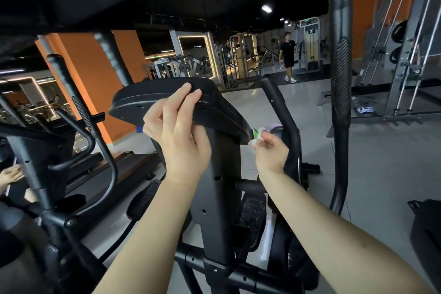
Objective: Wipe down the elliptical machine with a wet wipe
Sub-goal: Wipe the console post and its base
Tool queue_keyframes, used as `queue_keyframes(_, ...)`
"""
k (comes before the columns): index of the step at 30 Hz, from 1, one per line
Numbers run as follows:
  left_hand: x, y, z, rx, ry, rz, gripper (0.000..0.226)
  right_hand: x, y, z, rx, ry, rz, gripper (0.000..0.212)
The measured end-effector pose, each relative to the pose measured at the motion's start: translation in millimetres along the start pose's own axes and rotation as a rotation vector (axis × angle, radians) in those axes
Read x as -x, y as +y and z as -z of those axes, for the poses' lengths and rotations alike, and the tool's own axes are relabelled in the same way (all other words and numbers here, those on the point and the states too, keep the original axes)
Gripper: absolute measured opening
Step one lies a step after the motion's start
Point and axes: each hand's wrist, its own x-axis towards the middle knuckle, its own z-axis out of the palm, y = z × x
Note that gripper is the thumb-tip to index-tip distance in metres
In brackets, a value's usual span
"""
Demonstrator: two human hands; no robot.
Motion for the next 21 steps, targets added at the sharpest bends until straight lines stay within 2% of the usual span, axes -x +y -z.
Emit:
queue_keyframes(2,0,-1,5,0.0,-0.018,-0.018,0.067,16,0,6,-0.039,0.046,0.002,0.041)
queue_keyframes(5,7,-1,10,0.002,-0.005,-0.046,0.067,31,11,8,-0.128,0.076,-0.004,0.037)
queue_keyframes(10,25,-14,13,0.15,0.035,0.069,0.068,48,4,-19,-0.235,0.141,-0.022,0.023)
queue_keyframes(11,26,-19,14,0.169,0.027,0.08,0.068,47,2,-25,-0.229,0.141,-0.037,0.02)
queue_keyframes(14,24,-36,18,0.226,-0.012,0.085,0.067,44,1,-35,0.005,0.115,-0.106,0.017)
queue_keyframes(17,19,-54,19,0.29,-0.015,0.052,0.067,52,-10,-43,0.045,0.139,-0.147,0.015)
queue_keyframes(18,17,-59,20,0.314,-0.012,0.037,0.066,56,-13,-49,0.009,0.182,-0.146,0.012)
queue_keyframes(21,11,-74,21,0.401,-0.005,0.023,0.064,79,-33,-68,-0.209,0.308,-0.137,0.029)
